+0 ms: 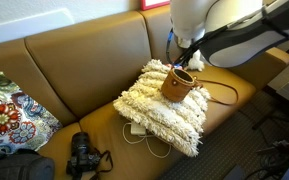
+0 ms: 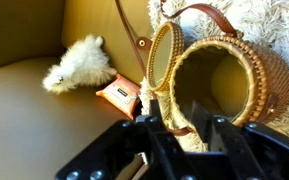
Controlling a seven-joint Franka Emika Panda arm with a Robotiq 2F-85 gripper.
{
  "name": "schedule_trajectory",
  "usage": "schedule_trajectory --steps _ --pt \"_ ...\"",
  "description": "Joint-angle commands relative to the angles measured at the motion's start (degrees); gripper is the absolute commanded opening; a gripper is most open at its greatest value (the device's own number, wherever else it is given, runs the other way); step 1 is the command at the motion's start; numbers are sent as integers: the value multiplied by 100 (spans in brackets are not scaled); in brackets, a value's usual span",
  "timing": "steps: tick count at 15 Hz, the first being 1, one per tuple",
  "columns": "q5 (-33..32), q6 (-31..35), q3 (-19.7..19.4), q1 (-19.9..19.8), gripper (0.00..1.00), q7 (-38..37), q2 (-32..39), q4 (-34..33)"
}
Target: Put the bag on the top of the pillow
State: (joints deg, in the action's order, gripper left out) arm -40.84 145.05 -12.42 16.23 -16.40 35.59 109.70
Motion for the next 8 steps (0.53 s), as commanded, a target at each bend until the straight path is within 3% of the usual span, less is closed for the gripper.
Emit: schedule_trajectory --steps 1,5,8 --pt "-412 7 1 -34 70 -311 -356 367" --pt "-728 41 29 -76 98 -743 -457 433" --pt "-1006 299 -50 -54 100 -1745 -446 355"
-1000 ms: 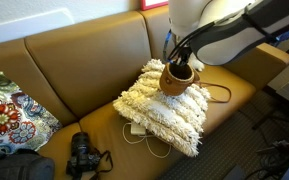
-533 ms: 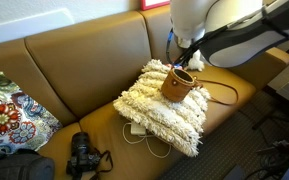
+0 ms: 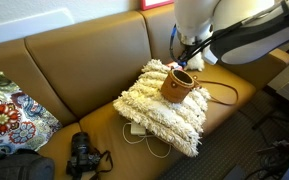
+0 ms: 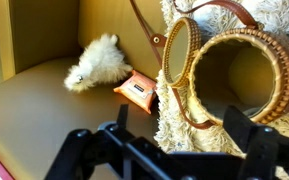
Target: Put the bag on the top of the pillow
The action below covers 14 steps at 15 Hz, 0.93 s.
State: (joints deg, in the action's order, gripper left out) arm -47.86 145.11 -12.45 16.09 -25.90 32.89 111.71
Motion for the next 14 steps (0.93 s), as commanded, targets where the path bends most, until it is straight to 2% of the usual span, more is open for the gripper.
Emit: schedule_trajectory --steps 1,5,9,10,14 --pt "-370 450 -59 -48 100 -1169 -181 140" --pt "-797 1240 -205 -15 100 -2580 -196 60" --pt "-1617 2145 -908 411 100 -4365 -106 -102" --pt "-1248 1822 -590 212 100 -3709 -111 -69" --pt "-1313 1872 -633 246 100 -3857 -100 -75"
